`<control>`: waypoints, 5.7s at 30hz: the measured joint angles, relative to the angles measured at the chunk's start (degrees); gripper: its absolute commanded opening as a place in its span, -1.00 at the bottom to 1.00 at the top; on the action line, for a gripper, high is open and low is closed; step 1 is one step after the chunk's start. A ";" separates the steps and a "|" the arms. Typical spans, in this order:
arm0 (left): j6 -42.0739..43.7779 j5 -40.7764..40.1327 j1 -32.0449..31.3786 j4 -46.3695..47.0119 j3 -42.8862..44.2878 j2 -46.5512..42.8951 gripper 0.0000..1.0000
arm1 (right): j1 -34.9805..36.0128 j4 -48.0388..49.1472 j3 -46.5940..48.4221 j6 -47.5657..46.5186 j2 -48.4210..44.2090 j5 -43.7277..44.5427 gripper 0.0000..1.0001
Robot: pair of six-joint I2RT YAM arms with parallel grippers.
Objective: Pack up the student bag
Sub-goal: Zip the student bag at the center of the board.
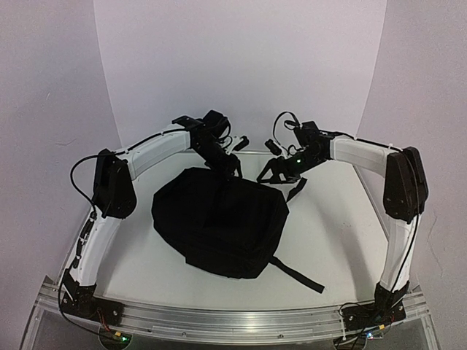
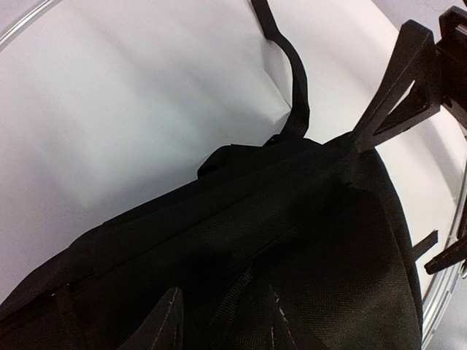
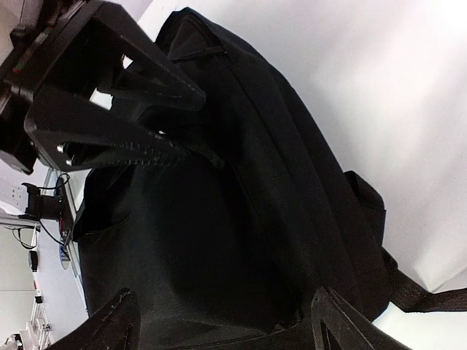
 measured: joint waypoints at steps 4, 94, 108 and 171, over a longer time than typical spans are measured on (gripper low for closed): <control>0.31 -0.72 -0.27 0.01 0.00 0.55 -0.24 | 0.00 -0.14 1.71 0.02 1.62 1.36 0.60; -19.99 3.81 -5.13 14.45 -52.52 -34.47 -1.00 | 3.19 -0.13 22.00 5.80 21.41 1.90 0.00; -19.67 2.50 -5.61 14.56 -44.63 -28.29 -1.00 | 2.36 0.85 22.18 7.58 13.25 -0.27 0.56; -31.44 -4.52 -10.67 30.51 -72.77 -46.79 -1.00 | 8.83 -10.26 35.22 12.50 24.64 2.96 -1.00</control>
